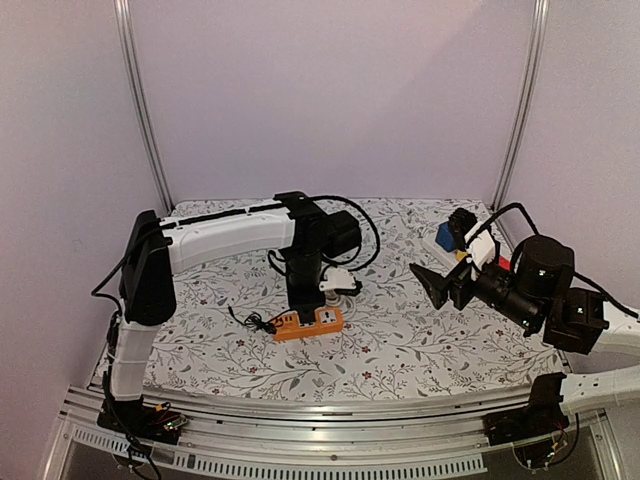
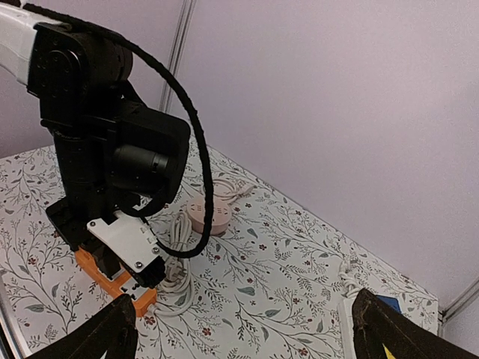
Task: Insert the plug
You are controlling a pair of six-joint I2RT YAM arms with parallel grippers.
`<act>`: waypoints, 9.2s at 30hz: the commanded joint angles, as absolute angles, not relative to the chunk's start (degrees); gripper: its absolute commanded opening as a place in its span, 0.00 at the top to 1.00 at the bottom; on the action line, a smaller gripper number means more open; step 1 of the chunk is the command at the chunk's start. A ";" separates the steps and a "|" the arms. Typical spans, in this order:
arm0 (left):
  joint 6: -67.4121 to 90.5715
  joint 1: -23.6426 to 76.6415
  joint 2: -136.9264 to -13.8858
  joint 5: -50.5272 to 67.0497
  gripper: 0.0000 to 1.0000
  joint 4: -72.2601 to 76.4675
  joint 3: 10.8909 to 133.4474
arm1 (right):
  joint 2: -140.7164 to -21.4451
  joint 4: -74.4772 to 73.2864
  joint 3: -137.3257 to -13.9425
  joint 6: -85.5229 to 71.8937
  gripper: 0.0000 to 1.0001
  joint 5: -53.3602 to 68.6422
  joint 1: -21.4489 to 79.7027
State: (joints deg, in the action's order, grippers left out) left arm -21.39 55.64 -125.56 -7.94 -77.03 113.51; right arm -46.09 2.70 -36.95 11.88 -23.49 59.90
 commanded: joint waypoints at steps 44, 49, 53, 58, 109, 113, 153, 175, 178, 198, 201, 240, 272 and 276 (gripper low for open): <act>-21.59 56.14 -127.02 -8.11 1.00 -84.60 111.62 | -44.90 1.32 -37.03 12.78 0.01 -22.44 59.45; -19.55 56.63 -127.99 -8.11 1.00 -81.57 106.24 | -44.46 1.15 -36.83 12.68 0.01 -22.69 59.48; -19.02 56.88 -127.51 -7.14 1.00 -76.61 96.86 | -44.14 0.92 -36.74 12.62 0.01 -22.71 59.49; -18.96 58.57 -130.15 -9.21 1.00 -75.31 95.19 | -44.46 0.96 -37.27 12.95 0.01 -22.68 59.43; -26.28 56.06 -129.42 2.03 0.40 -78.51 104.31 | -44.29 -1.52 -39.24 12.28 0.01 -22.49 59.47; -26.90 56.00 -126.90 0.96 0.28 -78.15 105.12 | -43.83 -2.37 -39.82 12.13 0.01 -22.22 59.42; -21.08 13.19 -76.96 15.06 0.14 -65.82 71.54 | -101.87 -32.89 -86.28 -10.94 0.28 -6.73 49.97; -21.05 10.54 -69.37 19.24 0.00 -62.06 64.34 | -134.78 -50.16 -114.64 -4.59 0.36 -8.00 52.13; -21.01 10.55 -69.53 19.11 0.00 -62.15 64.30 | -136.39 -51.13 -115.92 -3.75 0.38 -8.07 51.41; -21.35 10.26 -71.66 20.32 0.00 -62.63 64.42 | -128.44 -48.26 -108.73 -6.64 0.91 4.68 45.69; -21.99 10.27 -71.33 22.97 0.00 -62.80 64.13 | -121.95 -43.28 -103.43 -7.57 0.93 12.72 44.29; -32.98 45.17 -95.68 15.69 0.04 -58.29 73.50 | -105.66 -41.35 -88.16 -0.44 0.01 10.61 36.70; -34.56 38.59 -87.08 15.22 0.04 -59.15 67.79 | -117.73 -34.89 -82.83 44.73 0.20 23.28 50.63; -34.50 38.66 -87.36 16.56 0.04 -59.02 67.98 | -119.37 -34.95 -85.09 42.53 0.45 23.60 50.47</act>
